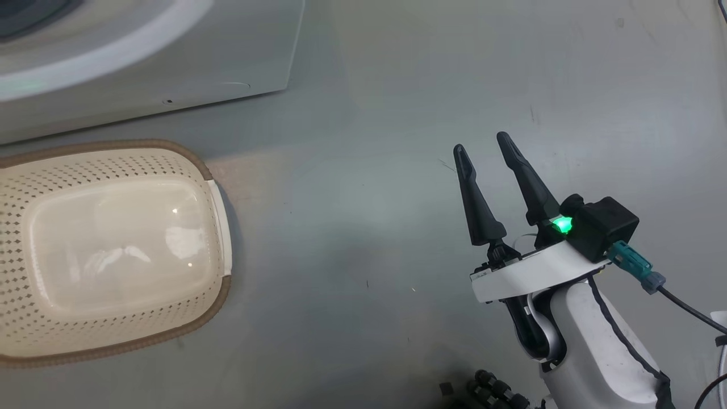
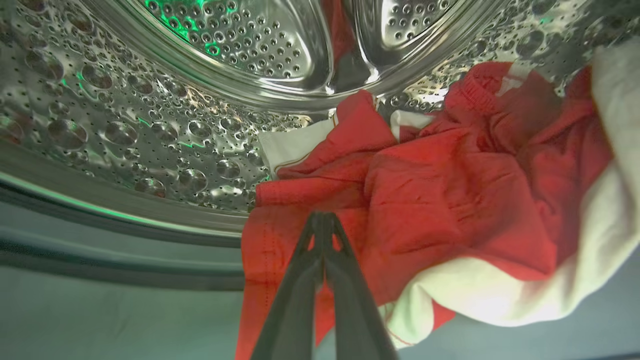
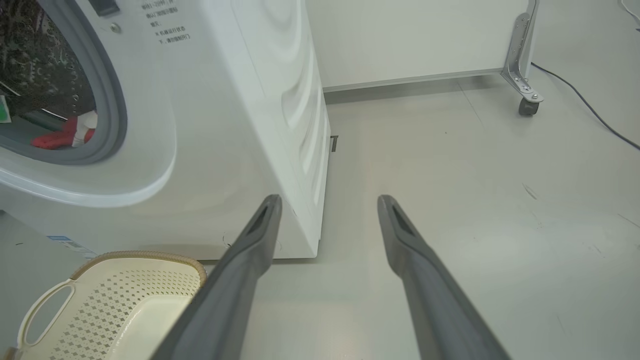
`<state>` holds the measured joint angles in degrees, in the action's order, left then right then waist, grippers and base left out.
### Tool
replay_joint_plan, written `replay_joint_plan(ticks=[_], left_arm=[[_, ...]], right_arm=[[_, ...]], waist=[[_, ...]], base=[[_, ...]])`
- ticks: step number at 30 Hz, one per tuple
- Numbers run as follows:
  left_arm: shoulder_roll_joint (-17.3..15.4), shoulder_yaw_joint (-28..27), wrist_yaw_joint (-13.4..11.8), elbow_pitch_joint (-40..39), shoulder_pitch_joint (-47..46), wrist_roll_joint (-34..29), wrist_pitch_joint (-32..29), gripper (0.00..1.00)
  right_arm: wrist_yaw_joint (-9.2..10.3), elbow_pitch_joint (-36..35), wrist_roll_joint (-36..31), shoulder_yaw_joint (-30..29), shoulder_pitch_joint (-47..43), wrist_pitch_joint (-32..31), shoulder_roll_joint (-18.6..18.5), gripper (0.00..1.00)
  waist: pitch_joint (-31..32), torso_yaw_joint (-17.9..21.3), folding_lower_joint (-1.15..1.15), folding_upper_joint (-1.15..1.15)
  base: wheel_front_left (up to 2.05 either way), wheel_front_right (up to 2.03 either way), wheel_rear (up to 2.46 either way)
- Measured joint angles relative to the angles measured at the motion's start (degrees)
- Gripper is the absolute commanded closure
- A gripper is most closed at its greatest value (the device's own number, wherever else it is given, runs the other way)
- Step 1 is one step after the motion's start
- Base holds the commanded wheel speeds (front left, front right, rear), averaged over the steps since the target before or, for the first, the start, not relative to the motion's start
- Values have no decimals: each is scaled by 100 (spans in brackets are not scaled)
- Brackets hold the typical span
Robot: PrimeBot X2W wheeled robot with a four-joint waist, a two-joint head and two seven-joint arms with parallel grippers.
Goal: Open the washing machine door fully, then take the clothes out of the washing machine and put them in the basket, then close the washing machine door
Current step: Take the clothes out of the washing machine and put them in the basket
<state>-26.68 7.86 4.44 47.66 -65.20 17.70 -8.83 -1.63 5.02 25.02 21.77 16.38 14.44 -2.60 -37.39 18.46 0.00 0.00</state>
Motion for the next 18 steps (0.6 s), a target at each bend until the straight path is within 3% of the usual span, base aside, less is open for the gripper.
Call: replay_joint_plan(ticks=[18], left_arm=[[864,221,240,167,1099,335,1358,100]], right_arm=[[-129,380,-307,-504,-80,0,-7,0]], waist=[[1025,-407,0,0]], base=[[0,0,0]])
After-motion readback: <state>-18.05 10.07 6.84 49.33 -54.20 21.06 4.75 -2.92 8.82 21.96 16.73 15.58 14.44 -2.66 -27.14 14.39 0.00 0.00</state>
